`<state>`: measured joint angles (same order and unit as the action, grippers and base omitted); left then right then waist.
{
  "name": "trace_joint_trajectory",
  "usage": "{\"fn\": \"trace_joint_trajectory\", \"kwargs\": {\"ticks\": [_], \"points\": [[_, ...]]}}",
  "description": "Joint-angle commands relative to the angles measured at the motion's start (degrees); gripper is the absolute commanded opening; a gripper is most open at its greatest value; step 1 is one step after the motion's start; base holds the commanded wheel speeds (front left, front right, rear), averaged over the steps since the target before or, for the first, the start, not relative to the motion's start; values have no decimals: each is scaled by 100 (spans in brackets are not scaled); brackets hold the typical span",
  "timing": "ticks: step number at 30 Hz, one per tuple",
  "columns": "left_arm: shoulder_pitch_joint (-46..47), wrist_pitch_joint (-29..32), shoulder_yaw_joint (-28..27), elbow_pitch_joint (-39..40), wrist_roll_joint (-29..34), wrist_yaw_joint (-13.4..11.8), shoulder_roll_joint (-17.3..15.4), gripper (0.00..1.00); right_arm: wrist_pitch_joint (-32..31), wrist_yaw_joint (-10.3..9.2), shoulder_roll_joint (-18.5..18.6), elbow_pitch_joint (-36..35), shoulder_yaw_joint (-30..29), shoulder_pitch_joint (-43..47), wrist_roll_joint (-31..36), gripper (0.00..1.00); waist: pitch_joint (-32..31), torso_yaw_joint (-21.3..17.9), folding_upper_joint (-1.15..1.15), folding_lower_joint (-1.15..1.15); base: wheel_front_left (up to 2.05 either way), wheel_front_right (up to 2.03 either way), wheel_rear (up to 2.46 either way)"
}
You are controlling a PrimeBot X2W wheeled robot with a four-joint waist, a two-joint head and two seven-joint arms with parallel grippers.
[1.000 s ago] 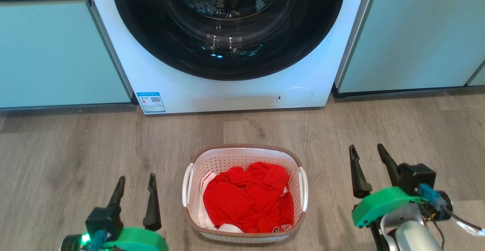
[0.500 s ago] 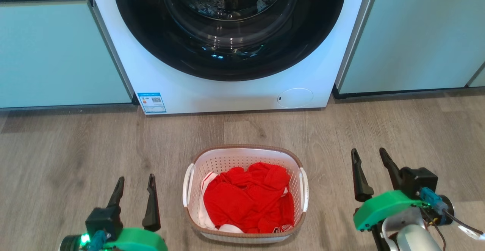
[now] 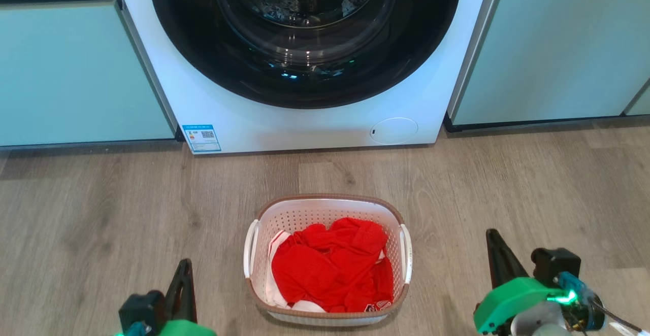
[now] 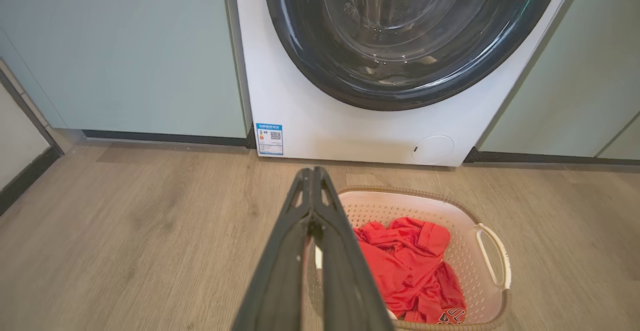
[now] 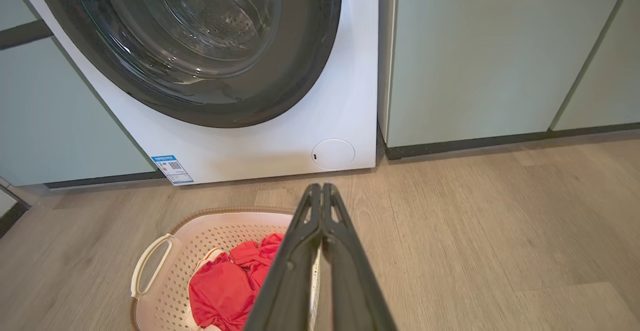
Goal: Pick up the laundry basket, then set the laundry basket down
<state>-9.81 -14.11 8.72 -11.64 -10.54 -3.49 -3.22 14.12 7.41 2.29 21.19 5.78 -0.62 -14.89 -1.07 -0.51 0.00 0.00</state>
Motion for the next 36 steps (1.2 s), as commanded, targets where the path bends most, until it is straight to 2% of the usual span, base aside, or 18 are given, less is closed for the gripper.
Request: {"fn": "trace_joint_trajectory", "kwargs": {"ticks": [1,36], "points": [[147,40,-30,182,-193,29,-7,0,-44,0,18,-198,-29,-191,-190,0,3,2,0,0,0,0,0],[563,519,-335,41,-2538,333,-84,0,-544,2,96,-340,-281,-293,-2387,0,37,16,0,0,0,0,0]]}}
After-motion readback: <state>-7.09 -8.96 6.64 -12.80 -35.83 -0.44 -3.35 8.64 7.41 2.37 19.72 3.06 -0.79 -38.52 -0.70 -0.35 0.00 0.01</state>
